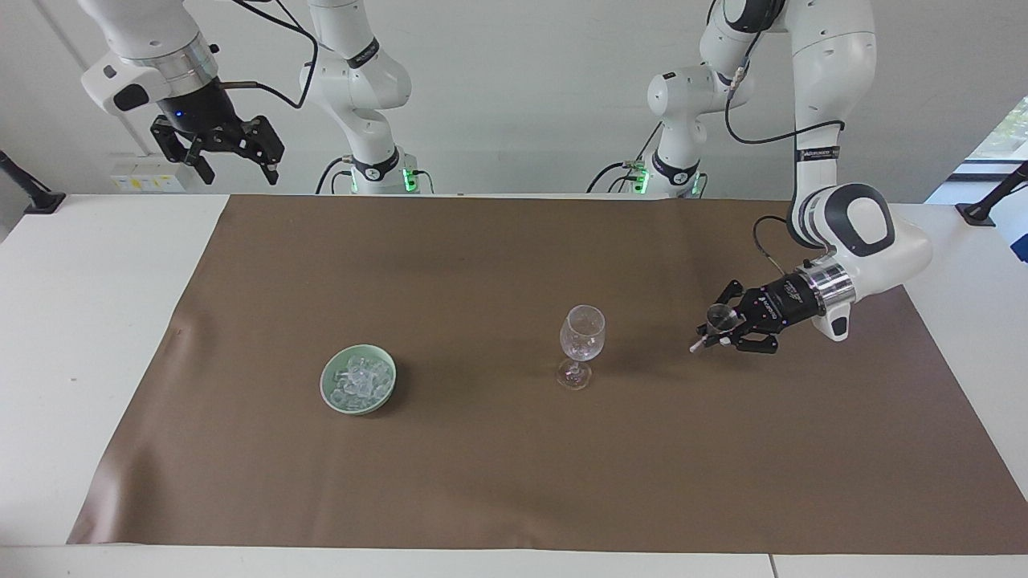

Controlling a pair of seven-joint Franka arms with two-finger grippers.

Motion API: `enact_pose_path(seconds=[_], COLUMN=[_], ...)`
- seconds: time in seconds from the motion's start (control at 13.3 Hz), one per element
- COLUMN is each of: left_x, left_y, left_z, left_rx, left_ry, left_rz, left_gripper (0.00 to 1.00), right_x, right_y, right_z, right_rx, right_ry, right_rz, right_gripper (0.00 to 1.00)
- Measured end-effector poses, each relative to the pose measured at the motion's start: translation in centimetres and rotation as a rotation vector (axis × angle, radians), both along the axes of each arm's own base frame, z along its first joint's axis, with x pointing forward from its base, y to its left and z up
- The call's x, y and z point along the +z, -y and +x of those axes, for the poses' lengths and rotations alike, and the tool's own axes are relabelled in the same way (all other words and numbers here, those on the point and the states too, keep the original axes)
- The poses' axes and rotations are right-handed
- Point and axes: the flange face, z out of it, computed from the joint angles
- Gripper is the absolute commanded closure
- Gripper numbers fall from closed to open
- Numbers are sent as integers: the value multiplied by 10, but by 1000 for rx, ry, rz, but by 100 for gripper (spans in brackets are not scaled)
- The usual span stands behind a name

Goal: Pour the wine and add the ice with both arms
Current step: 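Lift the silver cup with the left gripper toward the clear glass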

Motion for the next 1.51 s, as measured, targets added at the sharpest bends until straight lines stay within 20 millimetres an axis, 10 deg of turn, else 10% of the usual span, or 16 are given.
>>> enact_pose_path(seconds=[1.51], left_x=[33], left_y=[61], left_z=[-3], left_rx=[-136], left_ry=[69], left_rz=[53], left_gripper=[100], right_x=[0], right_y=[0], right_z=[0], right_rx=[0], right_ry=[0], right_rz=[0], right_gripper=[0])
